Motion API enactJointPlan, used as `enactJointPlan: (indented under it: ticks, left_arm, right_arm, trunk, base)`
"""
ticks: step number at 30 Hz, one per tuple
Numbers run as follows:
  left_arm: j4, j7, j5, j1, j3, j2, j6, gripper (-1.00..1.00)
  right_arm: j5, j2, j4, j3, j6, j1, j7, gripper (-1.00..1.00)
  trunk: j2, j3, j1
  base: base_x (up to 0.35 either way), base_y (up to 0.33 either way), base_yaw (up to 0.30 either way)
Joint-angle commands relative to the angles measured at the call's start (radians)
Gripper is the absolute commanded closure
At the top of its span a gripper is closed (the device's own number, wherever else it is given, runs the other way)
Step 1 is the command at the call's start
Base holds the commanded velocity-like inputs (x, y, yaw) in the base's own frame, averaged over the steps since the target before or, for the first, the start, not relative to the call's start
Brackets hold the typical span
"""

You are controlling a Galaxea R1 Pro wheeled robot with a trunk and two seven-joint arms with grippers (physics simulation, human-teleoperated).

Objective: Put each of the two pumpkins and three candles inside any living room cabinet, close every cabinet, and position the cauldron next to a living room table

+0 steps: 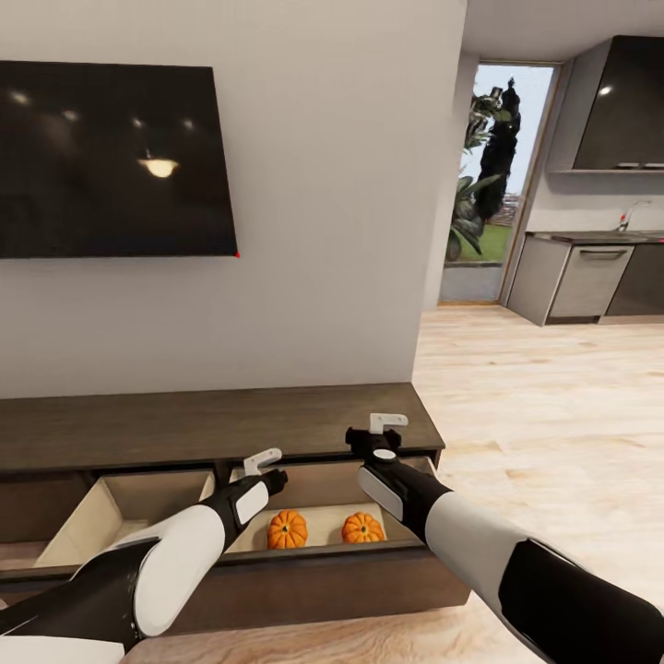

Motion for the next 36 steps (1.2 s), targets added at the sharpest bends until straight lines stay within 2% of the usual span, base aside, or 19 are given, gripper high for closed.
enactJointPlan:
  ticks: [1, 6, 8, 13, 36]
  left_arm:
    - [-0.002, 0.004, 0.01, 0.0, -0.004, 0.0, 0.004, -1.0]
    - [-0.002, 0.004, 0.01, 0.001, -0.004, 0.0, 0.003, -1.0]
    - [-0.002, 0.005, 0.01, 0.008, -0.003, 0.0, 0.003, -1.0]
    - [-0.002, 0.005, 0.01, 0.012, -0.003, 0.0, 0.003, -1.0]
    - [-0.002, 0.004, 0.012, 0.014, -0.003, 0.0, 0.002, -1.0]
  right_arm:
    - [-0.01, 0.0, -0.001, 0.008, -0.003, -0.002, -0.005, -1.0]
    - [-0.011, 0.0, 0.001, 0.008, -0.003, 0.024, 0.005, -1.0]
    - [-0.011, 0.0, 0.001, 0.008, -0.003, 0.026, 0.046, -1.0]
    - [-0.011, -0.002, 0.003, 0.006, -0.003, 0.027, 0.079, -1.0]
    - [-0.011, -0.002, 0.005, 0.005, -0.003, 0.03, 0.086, -1.0]
  trunk:
    - [0.0, -0.001, 0.0]
    - [0.0, -0.001, 0.0]
    - [0.0, -0.001, 0.0]
    - [0.0, -0.001, 0.0]
    - [0.0, -0.001, 0.0]
  base:
    - [0.0, 0.0, -0.033]
    - [-0.128, 0.0, -0.006]
    - [-0.299, 0.0, 0.0]
    - [-0.324, 0.0, 0.0]
    - [-0.33, 0.0, 0.0]
